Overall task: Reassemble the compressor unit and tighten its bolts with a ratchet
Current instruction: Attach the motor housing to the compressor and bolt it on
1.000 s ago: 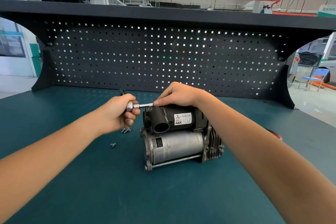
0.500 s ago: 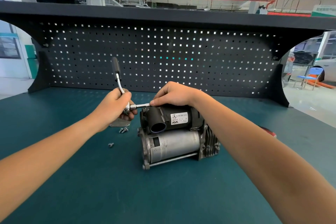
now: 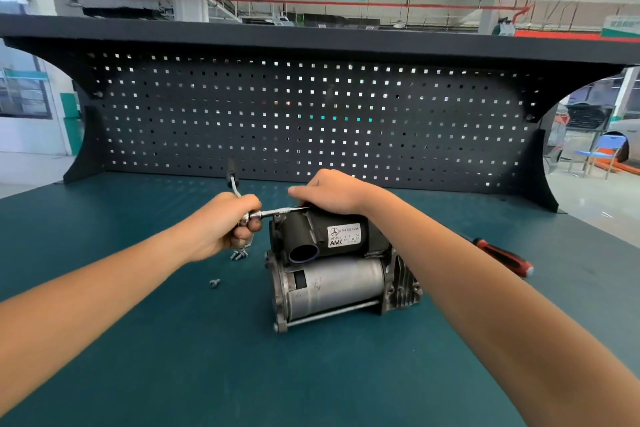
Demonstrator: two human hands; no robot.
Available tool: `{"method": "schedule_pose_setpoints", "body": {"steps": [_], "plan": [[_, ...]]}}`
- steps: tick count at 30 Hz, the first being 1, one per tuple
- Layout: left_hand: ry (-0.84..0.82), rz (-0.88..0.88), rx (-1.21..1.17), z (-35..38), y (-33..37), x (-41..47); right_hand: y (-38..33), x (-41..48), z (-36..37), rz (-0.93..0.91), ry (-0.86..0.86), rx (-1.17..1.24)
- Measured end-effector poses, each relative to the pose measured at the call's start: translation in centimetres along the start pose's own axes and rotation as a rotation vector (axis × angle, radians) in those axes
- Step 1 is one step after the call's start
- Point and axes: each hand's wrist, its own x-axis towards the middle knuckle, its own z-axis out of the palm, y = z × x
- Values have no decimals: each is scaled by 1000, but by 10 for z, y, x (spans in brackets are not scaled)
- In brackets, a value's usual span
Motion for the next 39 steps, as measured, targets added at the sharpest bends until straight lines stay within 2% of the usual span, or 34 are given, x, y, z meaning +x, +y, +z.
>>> {"method": "schedule_pose_setpoints", "body": {"steps": [1,3,4,5,7,10,15,21,24,28,35,37,39], "plan": [[2,12,-1,1,-2,-1,0,-3,-2,-11,60,96],[7,32,2,2,-5,-2,12,-9,-10,5,306,321],[10,40,6,3,-6,-2,21,-12,-16,41,431,354],[14,46,12,3,-7,-2,31,-17,-20,101,487,307],[28,56,13,4,-6,-1,49,-25,-25,231,403,230],[50,70,25,6,-6,2,60,-32,-18,324,282,305],[85,153,-25,7,-14,7,61,-26,-13,337,292,290],[103,382,-110,5,-25,13,60,-25,-16,377,269,266],[95,524,-64,4,-20,10,61,-24,-17,408,266,315],[93,588,-28,4,-18,5,60,-24,-17,434,251,311],[139,475,-57,9,-20,9,63,-25,-20,448,239,332],[158,380,-105,11,-20,13,65,-27,-20,423,225,364],[155,212,-230,14,-18,17,66,-30,-20,394,229,395]]}}
